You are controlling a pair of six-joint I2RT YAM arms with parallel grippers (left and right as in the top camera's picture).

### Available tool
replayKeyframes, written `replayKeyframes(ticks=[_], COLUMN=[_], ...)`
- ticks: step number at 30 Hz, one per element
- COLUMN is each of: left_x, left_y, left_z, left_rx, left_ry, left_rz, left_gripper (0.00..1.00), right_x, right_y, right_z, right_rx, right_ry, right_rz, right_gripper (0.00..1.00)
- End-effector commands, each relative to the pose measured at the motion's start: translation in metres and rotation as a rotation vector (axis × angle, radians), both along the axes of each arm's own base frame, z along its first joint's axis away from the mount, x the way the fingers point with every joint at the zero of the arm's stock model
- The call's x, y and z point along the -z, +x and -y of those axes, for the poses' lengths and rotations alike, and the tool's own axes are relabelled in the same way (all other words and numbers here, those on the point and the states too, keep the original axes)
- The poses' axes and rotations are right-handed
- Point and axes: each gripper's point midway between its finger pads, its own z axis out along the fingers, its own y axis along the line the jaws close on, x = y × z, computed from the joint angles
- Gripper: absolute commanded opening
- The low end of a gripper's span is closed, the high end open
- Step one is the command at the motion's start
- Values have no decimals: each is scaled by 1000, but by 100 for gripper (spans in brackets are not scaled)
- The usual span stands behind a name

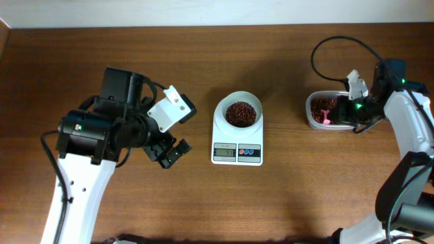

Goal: Scoop and weigh 50g on scale
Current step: 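Dip the pink scoop into the red beans and lift it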

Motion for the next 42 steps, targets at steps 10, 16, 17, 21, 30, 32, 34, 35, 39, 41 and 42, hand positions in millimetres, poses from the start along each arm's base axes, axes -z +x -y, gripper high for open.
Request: replayKeyframes(ticks=[10,16,17,21,30,32,34,35,39,41,42], left_x=[-9,-9,-9,-9,-9,-9,-9,-9,-9,-9,-9], left_y=[1,1,1,1,1,1,1,1,1,1,1], left_z=[-2,-2,-2,-2,-2,-2,-2,-2,-2,-2,-2], left_rx=[6,6,6,6,6,6,6,6,6,6,6], left_ry=[2,2,2,2,2,2,2,2,2,2,2], left_rz=[39,39,39,39,39,39,39,39,39,39,39], left_gripper=[99,99,99,99,99,99,99,99,99,99,99], right_x=[3,-2,-6,-15,-41,-45,-51,-55,-63,-71,-73], right_y=[4,3,4,4,1,1,1,2,1,3,4], right_z=[-20,6,8,25,53,54,51,48,41,32,23], right_rx=[-17,62,73,116,217,223,217,213,206,183,160], right_ry=[130,177,212,278,459,485,527,553,611,659,675], right_rz=[58,79,92,137,233,247,264,269,277,295,293], right_gripper=[4,4,4,4,4,4,4,4,4,4,4])
